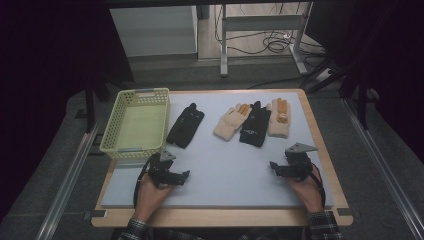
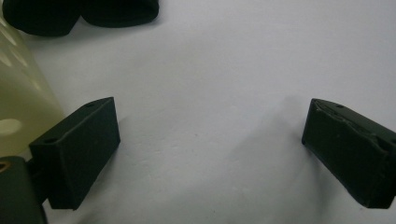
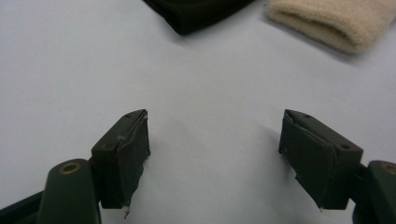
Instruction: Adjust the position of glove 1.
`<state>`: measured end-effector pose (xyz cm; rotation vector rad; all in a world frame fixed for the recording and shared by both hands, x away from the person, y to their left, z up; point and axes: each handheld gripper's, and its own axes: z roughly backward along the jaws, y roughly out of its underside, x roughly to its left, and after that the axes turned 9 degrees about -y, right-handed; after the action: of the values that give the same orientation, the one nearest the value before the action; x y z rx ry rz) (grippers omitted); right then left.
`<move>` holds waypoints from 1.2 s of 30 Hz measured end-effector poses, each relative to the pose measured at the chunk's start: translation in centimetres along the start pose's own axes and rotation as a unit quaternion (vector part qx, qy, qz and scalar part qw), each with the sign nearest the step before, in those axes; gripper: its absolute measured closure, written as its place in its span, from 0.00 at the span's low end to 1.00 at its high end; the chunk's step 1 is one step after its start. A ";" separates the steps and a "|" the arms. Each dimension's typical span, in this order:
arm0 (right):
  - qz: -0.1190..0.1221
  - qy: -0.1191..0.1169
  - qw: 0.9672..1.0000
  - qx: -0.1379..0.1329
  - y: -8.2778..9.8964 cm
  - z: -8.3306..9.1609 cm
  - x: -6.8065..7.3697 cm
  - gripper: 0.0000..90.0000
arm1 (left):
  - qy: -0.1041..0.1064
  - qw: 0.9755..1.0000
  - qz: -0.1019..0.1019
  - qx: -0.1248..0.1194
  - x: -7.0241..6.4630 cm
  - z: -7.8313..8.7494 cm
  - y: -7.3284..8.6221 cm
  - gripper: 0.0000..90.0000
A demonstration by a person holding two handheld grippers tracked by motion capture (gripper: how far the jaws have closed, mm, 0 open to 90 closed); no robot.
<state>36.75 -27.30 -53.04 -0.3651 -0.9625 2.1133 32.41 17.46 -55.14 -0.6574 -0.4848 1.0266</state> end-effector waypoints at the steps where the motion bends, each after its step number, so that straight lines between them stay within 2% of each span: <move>1: 0.000 0.001 1.000 0.000 0.0 0.0 0.0 0.26 | 0.000 1.000 0.000 0.000 0.0 0.0 0.0 0.05; 29: -0.002 0.002 1.000 0.002 0.0 0.0 0.0 0.24 | -0.001 1.000 -0.001 -0.002 0.0 0.1 0.0 0.06; 32: -0.002 0.002 1.000 0.002 0.0 0.0 0.0 0.24 | 0.000 1.000 -0.003 -0.001 -0.1 0.2 0.0 0.08; 34: -0.002 0.002 1.000 0.002 0.0 0.0 0.0 0.24 | 0.006 1.000 -0.004 -0.006 -0.2 0.5 -0.3 0.16; 36: -0.002 0.002 1.000 0.002 0.0 0.0 0.0 0.24 | 0.014 1.000 -0.002 -0.017 -0.3 0.9 -1.1 0.20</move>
<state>36.79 -27.29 -53.05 -0.3646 -0.9557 2.1090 32.38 17.04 -53.80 -0.7002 -0.4797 1.0070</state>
